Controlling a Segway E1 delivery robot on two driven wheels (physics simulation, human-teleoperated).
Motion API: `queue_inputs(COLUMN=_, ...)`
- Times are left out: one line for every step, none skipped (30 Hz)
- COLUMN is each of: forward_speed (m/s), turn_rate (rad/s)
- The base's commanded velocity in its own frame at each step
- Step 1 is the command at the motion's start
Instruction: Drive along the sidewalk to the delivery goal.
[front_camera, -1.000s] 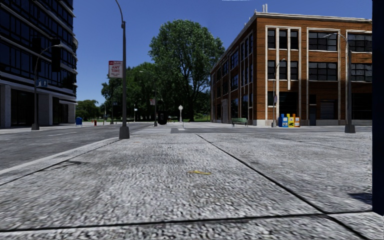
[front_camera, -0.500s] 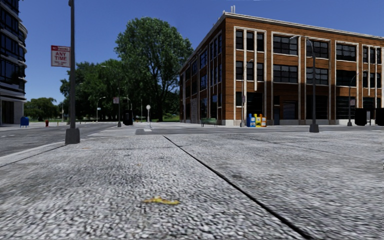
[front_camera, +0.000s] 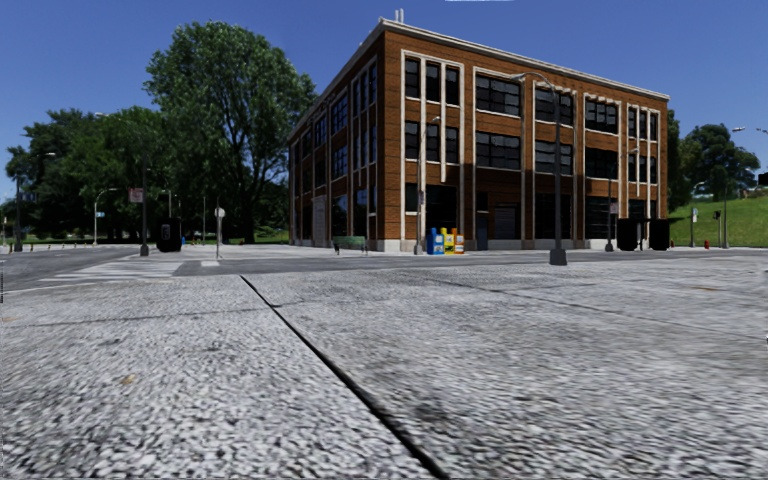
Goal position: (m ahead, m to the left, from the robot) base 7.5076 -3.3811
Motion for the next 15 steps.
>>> queue_inputs(forward_speed=2.0, turn_rate=-0.47)
queue_inputs(forward_speed=2.0, turn_rate=-0.47)
queue_inputs(forward_speed=2.0, turn_rate=-0.47)
queue_inputs(forward_speed=2.0, turn_rate=-0.52)
queue_inputs(forward_speed=2.0, turn_rate=-0.55)
queue_inputs(forward_speed=2.0, turn_rate=-0.55)
queue_inputs(forward_speed=2.0, turn_rate=-0.55)
queue_inputs(forward_speed=2.0, turn_rate=-0.56)
queue_inputs(forward_speed=2.0, turn_rate=-0.56)
queue_inputs(forward_speed=2.0, turn_rate=-0.56)
queue_inputs(forward_speed=2.0, turn_rate=-0.56)
queue_inputs(forward_speed=2.0, turn_rate=-0.56)
queue_inputs(forward_speed=2.0, turn_rate=-0.56)
queue_inputs(forward_speed=2.0, turn_rate=-0.56)
queue_inputs(forward_speed=2.0, turn_rate=-0.56)
